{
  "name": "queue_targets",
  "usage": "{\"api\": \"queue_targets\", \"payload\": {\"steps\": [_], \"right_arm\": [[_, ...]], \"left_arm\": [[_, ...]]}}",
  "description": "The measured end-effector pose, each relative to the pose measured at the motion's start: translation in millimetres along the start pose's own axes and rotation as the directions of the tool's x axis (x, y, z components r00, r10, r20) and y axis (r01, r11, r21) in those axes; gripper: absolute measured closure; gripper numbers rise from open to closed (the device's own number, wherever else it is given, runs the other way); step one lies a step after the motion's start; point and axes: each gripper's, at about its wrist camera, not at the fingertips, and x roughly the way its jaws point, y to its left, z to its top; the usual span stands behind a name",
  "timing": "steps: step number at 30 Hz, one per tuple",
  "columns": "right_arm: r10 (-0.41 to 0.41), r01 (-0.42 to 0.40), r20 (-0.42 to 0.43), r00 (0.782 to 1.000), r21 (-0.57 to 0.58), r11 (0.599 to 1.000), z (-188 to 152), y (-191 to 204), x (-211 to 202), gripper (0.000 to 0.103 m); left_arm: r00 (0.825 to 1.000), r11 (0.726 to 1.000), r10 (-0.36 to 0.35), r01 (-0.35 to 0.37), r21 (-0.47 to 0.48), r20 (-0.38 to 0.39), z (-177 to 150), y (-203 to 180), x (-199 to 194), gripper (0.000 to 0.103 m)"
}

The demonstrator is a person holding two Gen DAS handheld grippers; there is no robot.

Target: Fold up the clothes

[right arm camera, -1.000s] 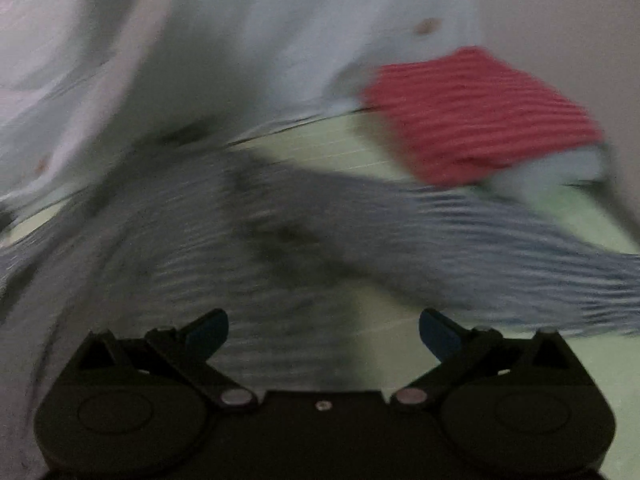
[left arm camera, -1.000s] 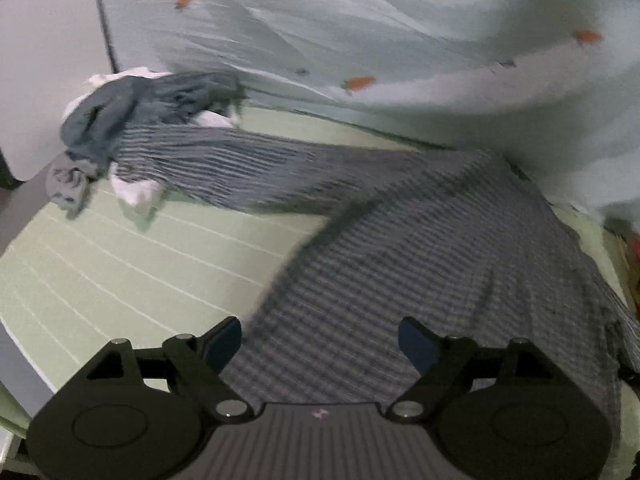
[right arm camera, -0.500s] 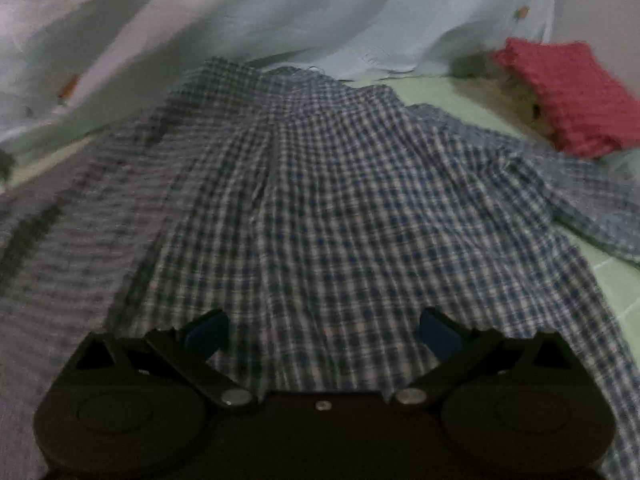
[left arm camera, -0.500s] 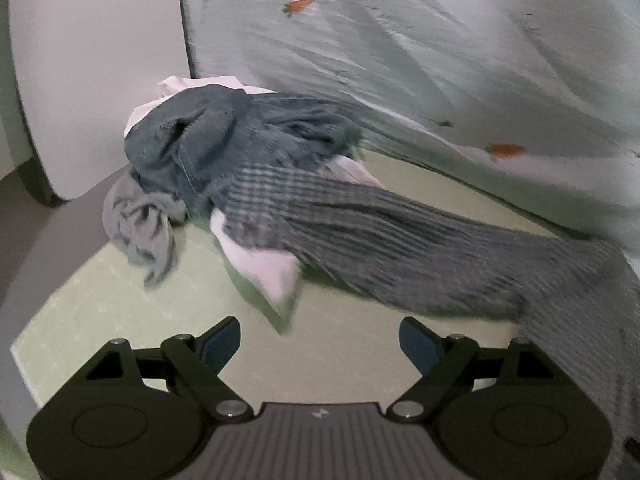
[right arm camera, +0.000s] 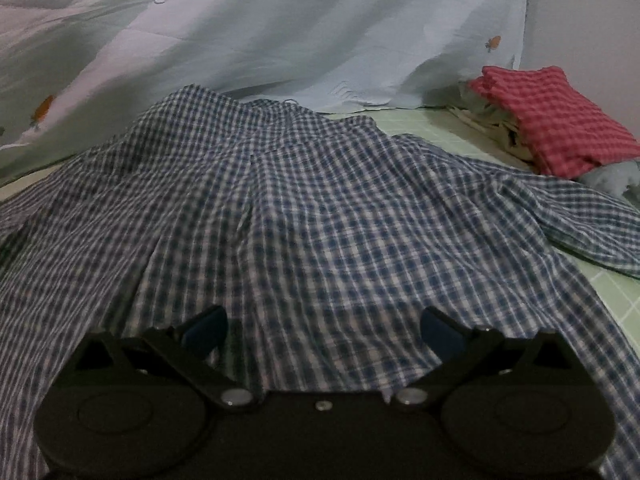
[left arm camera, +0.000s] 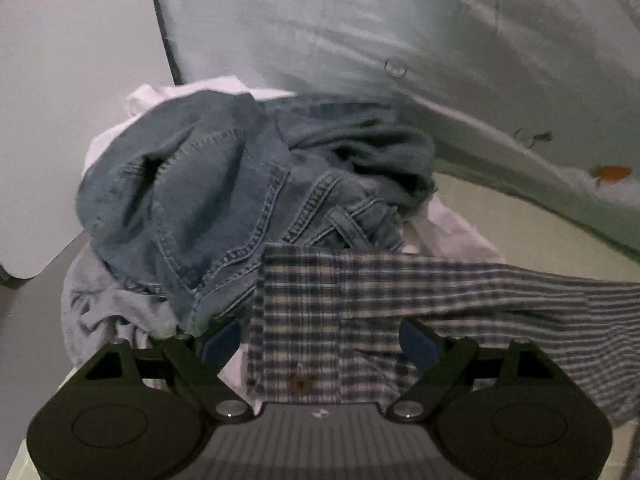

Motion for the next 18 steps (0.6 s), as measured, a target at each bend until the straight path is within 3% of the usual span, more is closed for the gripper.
{"api": "queue_targets", "payload": {"steps": [1,3,6,7,8,14,18], "right_arm": [[-0.008,0.008,0.000,1.000,0.006,1.000,1,2,2,0.000],[-0.022,0.022,0.000,1.000,0.017,1.000,3,5,7,0.000],[-0.031,0.031,0.000,1.000,0.025,0.999,6,7,12,0.000],[-0.032,0.032,0.000,0.999,0.027,0.999,7,7,13,0.000],[-0.033,0.033,0.000,0.999,0.028,0.999,8,8,14,0.000],[-0.025,0.025,0.001,1.000,0.031,0.999,8,7,15,0.000],[-0.022,0.022,0.000,1.000,0.032,0.999,8,6,14,0.000]], "left_arm": [[1.000,1.000,0.004,-0.004,-0.003,-0.004,0,-1,2,0.020],[1.000,1.000,0.012,-0.012,-0.008,-0.012,-1,-2,7,0.036],[0.995,0.995,0.094,-0.094,0.029,-0.014,-6,-7,2,0.074],[0.995,0.995,0.094,-0.094,0.026,-0.013,-8,-5,-1,0.097],[0.995,0.995,0.095,-0.094,0.023,-0.013,-9,-4,-4,0.101],[0.997,0.997,0.081,-0.081,-0.011,0.013,-14,4,-33,0.102],[0.997,0.997,0.074,-0.073,-0.029,0.024,-17,5,-45,0.096]]}}
